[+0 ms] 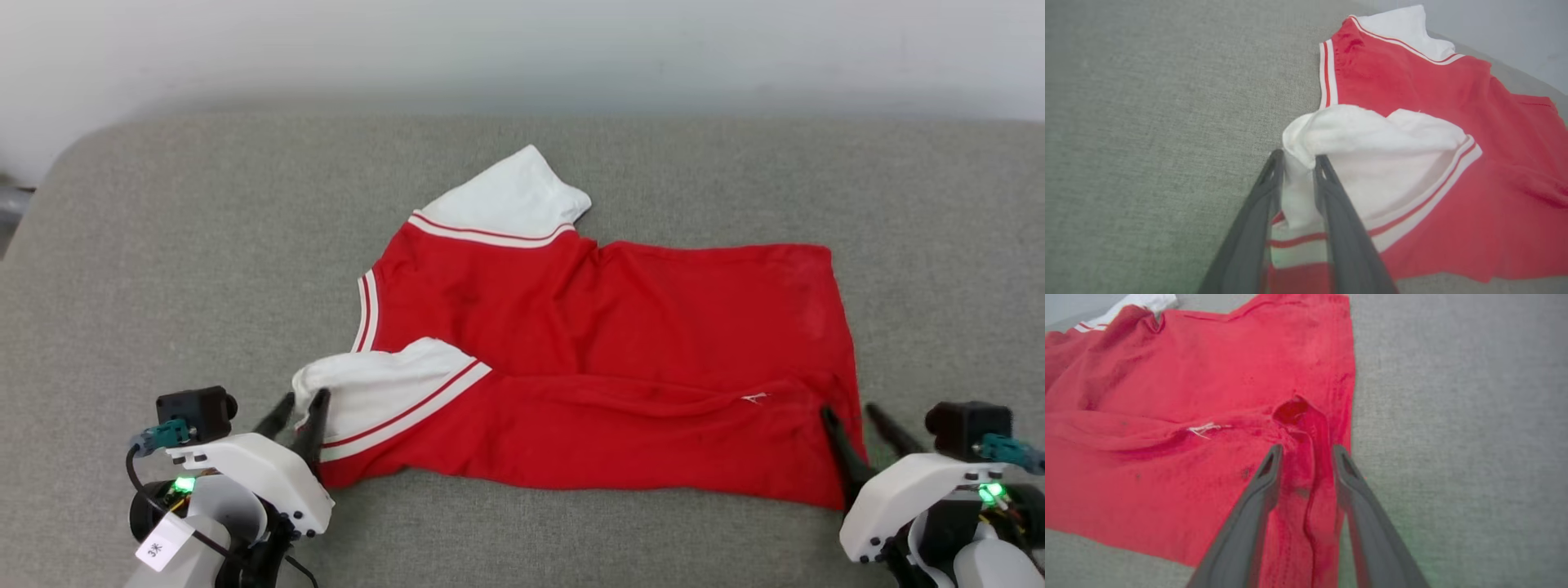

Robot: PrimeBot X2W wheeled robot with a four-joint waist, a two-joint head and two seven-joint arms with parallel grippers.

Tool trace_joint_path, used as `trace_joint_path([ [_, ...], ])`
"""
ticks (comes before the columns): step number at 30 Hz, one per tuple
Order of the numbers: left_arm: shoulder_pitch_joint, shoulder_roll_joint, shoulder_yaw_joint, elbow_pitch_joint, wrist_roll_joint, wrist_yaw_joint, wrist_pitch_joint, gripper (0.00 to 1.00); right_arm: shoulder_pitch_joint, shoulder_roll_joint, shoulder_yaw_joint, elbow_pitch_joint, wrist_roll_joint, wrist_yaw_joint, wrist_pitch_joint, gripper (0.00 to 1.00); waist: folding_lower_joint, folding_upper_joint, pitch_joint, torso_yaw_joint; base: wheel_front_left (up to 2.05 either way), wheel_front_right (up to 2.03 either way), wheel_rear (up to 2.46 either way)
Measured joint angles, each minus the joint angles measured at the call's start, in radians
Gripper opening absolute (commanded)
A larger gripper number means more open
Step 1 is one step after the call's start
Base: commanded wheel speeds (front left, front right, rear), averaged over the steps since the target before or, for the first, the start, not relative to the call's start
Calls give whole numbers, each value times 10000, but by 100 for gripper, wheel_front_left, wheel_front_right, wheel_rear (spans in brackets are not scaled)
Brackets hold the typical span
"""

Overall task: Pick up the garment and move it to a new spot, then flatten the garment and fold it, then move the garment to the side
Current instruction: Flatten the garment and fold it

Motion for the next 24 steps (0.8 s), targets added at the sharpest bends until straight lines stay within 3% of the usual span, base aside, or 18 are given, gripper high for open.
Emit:
trace_joint_path([
  [6,36,121,178,-67,245,412,-495,100,121,58,-192,-546,-313,0,-1616,100,-2,0,-646,-57,0,0,0],
  [13,244,729,171,-715,506,834,-125,100,883,439,-692,-1737,-786,0,-1827,100,-4,0,-1195,-126,0,0,0],
  [24,229,2050,-456,-2255,-848,761,4890,100,1469,978,-957,-3074,-1030,-2,-1149,100,-3,0,-847,-376,0,0,0],
])
